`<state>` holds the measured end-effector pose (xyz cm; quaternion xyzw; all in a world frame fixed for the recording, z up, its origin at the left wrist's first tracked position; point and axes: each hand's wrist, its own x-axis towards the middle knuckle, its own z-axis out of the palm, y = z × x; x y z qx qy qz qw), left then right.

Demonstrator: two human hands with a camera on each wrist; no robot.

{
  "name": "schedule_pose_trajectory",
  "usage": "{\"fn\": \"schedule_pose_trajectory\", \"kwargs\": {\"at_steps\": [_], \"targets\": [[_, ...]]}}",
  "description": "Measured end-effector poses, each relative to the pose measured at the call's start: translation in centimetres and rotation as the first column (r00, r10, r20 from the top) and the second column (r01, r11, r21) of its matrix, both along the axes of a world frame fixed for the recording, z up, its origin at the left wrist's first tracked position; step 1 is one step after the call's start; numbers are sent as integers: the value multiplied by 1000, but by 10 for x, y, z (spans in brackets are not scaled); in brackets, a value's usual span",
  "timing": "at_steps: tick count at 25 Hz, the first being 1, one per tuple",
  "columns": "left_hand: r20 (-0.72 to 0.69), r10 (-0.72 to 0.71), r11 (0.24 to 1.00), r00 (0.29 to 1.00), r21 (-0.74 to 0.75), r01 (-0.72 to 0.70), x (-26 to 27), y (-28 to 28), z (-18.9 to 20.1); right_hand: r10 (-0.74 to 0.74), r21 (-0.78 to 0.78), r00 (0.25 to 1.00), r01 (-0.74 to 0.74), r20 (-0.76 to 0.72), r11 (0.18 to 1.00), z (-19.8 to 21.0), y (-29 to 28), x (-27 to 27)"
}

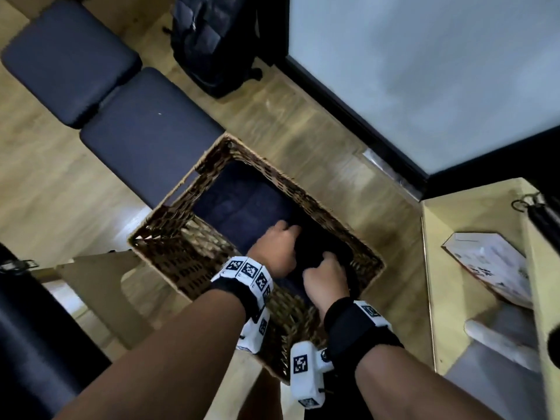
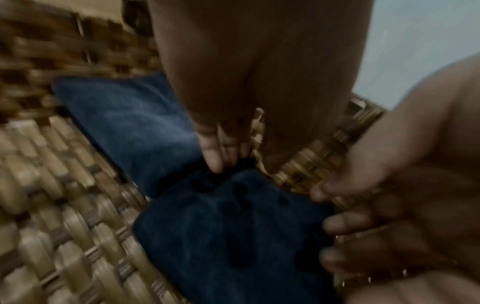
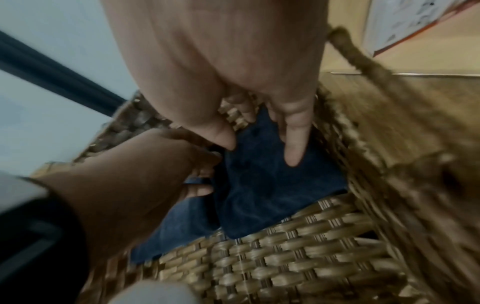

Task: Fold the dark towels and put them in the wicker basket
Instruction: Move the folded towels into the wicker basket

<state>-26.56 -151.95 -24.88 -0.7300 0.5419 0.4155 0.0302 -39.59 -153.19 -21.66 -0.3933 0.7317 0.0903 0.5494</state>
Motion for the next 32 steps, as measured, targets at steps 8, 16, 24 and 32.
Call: {"fn": "schedule_pose_trajectory", "kwargs": {"at_steps": [8, 16, 24, 32], "targets": [[-21, -67, 984, 998, 163, 69, -2, -23, -44, -126, 188, 992, 127, -16, 974, -57, -27, 3], [-70, 219, 974, 973, 71, -214, 32, 11, 38, 167, 107, 977, -182, 130, 978, 22, -17, 17], [-2, 675, 726, 738, -182, -664, 93, 165, 177, 869, -287, 491, -826, 59, 486, 119, 64, 90], [275, 946, 307, 175, -575, -758, 125, 392, 237, 954, -538, 237, -788, 183, 299, 171, 216, 199]]}}
